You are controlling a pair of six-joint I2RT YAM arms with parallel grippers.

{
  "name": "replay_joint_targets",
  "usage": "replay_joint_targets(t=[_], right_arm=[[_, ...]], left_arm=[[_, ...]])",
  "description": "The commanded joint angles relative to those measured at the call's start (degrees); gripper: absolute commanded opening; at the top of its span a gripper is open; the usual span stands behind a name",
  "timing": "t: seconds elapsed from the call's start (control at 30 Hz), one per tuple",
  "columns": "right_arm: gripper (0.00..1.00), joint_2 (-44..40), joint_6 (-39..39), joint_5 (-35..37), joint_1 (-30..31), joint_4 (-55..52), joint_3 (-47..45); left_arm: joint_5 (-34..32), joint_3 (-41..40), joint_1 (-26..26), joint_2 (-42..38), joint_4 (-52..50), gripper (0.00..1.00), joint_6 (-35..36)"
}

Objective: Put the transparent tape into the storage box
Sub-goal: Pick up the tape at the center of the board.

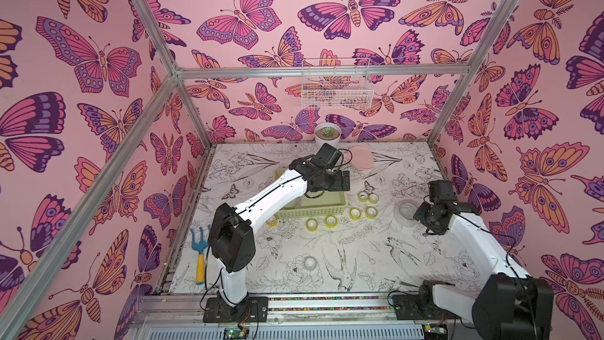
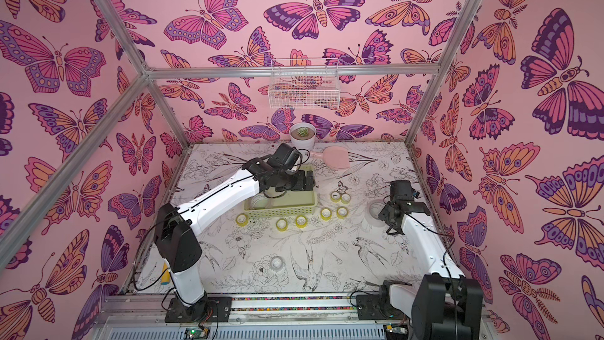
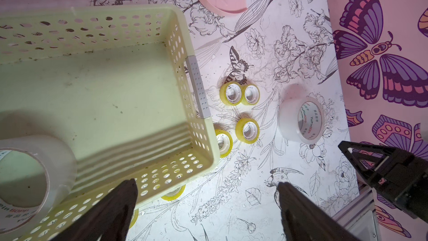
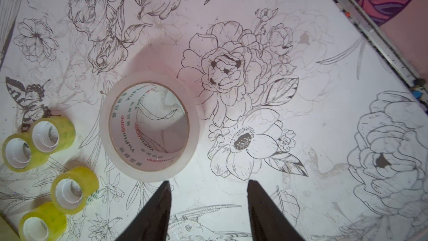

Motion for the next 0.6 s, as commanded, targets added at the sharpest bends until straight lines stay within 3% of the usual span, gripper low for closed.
replay_joint_targets(t=[0.0, 0.17, 0.3, 0.4, 0.5, 0.57], right_arm=[[0.56, 3.1, -0.6, -2.3, -0.7, 3.8, 0.6], [0.55, 9.5, -0.5, -2.9, -1.6, 4.8, 2.4], [0.46, 14.0, -0.3, -3.7, -1.9, 5.9, 3.3], [0.46, 15.6, -0.2, -3.6, -2.0, 6.3, 3.5], [0.35, 15.8, -0.7, -2.8, -1.9, 6.7, 3.2], [0.21, 15.6, -0.8, -2.2, -2.0, 6.5, 3.1]], left_arm=[[0.0, -1.3, -0.2, -1.1, 0.8, 1.0, 0.7], [-0.3, -2.5, -0.2, -2.6, 0.9, 1.0, 1.3], [-1.2, -3.9, -0.2, -3.9, 0.9, 1.0, 1.0], [-2.0, -4.9, -0.2, -4.9, 0.9, 1.0, 0.7], [-2.7, -5.7, -0.2, -5.7, 0.9, 1.0, 0.7], [-3.0, -5.9, -0.2, -6.0, 0.9, 1.0, 0.6]])
